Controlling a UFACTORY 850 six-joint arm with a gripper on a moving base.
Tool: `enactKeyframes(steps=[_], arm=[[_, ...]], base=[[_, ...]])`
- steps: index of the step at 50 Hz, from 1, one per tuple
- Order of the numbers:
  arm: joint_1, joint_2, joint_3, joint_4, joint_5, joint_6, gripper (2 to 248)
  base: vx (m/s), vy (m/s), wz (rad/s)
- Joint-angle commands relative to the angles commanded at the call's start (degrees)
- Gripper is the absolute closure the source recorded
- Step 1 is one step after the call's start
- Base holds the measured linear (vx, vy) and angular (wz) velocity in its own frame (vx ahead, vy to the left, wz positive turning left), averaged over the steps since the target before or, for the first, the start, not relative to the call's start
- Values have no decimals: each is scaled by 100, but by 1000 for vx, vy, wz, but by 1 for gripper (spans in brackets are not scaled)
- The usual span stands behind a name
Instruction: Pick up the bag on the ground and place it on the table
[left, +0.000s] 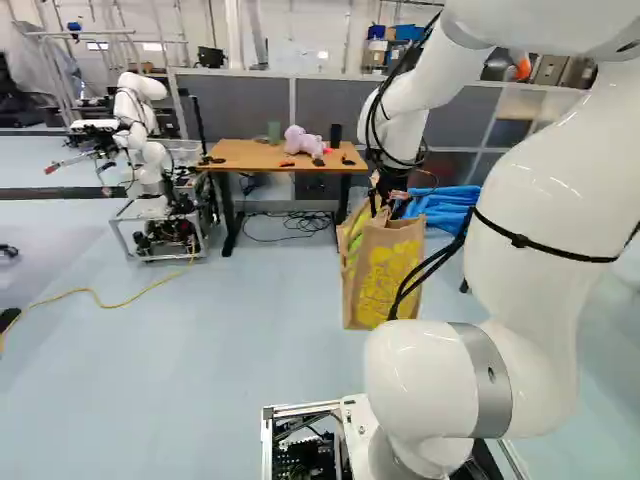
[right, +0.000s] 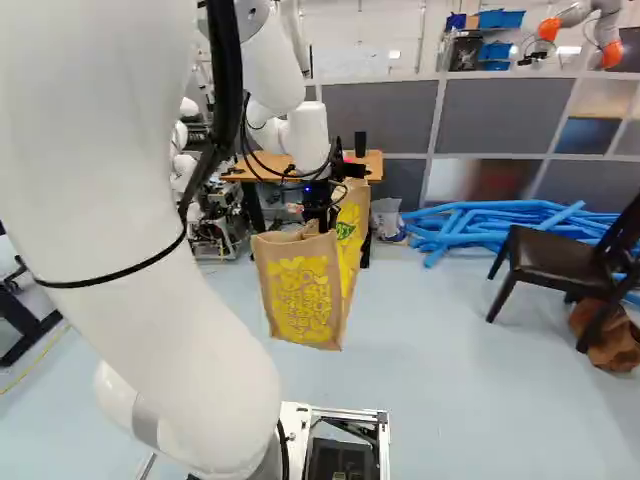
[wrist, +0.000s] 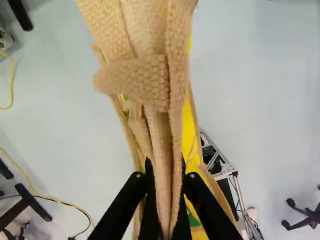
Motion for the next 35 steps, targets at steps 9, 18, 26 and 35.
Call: enactKeyframes(steps=[9, 18, 26, 35], arm=[[0, 0, 0, 0, 0, 0, 229], [0, 0, 0, 0, 0, 0, 229], [0, 0, 0, 0, 0, 0, 229], [0, 0, 0, 0, 0, 0, 229]], base=[[1, 84, 415], [36, 90, 406], [10, 70, 310], [13, 70, 331]])
